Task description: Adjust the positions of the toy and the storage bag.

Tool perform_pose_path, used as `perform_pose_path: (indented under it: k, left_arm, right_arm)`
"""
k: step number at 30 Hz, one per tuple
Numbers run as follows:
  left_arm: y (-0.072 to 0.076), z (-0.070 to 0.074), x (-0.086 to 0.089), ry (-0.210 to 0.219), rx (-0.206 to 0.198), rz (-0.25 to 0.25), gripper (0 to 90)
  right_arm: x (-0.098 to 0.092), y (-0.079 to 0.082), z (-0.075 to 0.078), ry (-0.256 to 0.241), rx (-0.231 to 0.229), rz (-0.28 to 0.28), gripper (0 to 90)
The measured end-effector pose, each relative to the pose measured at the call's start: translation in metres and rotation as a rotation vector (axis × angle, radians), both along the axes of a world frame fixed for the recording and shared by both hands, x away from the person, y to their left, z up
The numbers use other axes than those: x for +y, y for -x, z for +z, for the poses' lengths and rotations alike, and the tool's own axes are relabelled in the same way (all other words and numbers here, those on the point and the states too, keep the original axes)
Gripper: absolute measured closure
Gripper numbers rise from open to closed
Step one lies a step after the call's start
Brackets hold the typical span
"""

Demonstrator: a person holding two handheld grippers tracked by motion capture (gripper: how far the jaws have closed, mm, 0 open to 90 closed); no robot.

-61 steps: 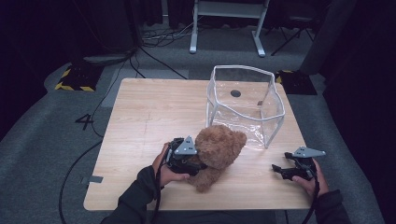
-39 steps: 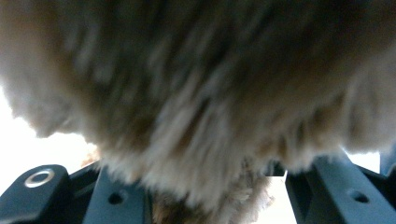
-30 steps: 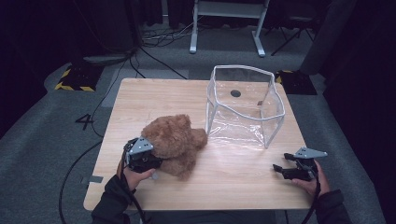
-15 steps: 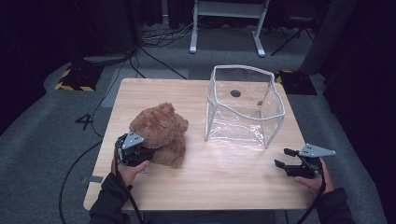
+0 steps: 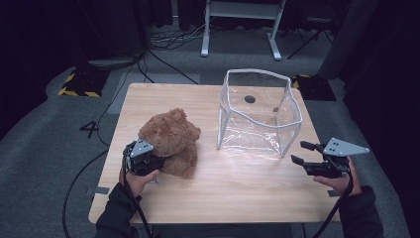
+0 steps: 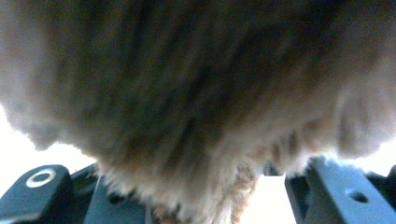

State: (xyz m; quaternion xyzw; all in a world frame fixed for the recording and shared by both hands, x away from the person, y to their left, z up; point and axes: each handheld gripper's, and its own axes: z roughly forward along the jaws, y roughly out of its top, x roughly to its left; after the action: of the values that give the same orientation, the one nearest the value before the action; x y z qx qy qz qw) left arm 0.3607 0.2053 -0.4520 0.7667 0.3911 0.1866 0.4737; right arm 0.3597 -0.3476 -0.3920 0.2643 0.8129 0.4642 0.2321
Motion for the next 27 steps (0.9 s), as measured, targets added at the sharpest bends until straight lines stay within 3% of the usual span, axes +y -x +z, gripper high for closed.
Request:
perform_pose_path:
  k: [7, 21, 27]
  left_arm:
    - [-0.001, -0.001, 0.001, 0.012, 0.002, -0.006, 57.0]
    - [-0.001, -0.002, 0.001, 0.019, 0.005, -0.01, 56.8]
    - [-0.001, -0.002, 0.001, 0.019, 0.005, -0.01, 56.8]
  right_arm:
    - [0.009, 0.0, 0.025, -0.001, -0.047, 0.023, 36.2]
    - [0.038, 0.001, 0.054, 0.047, -0.088, 0.077, 37.9]
    - [0.046, 0.001, 0.062, 0.043, -0.1, 0.102, 38.1]
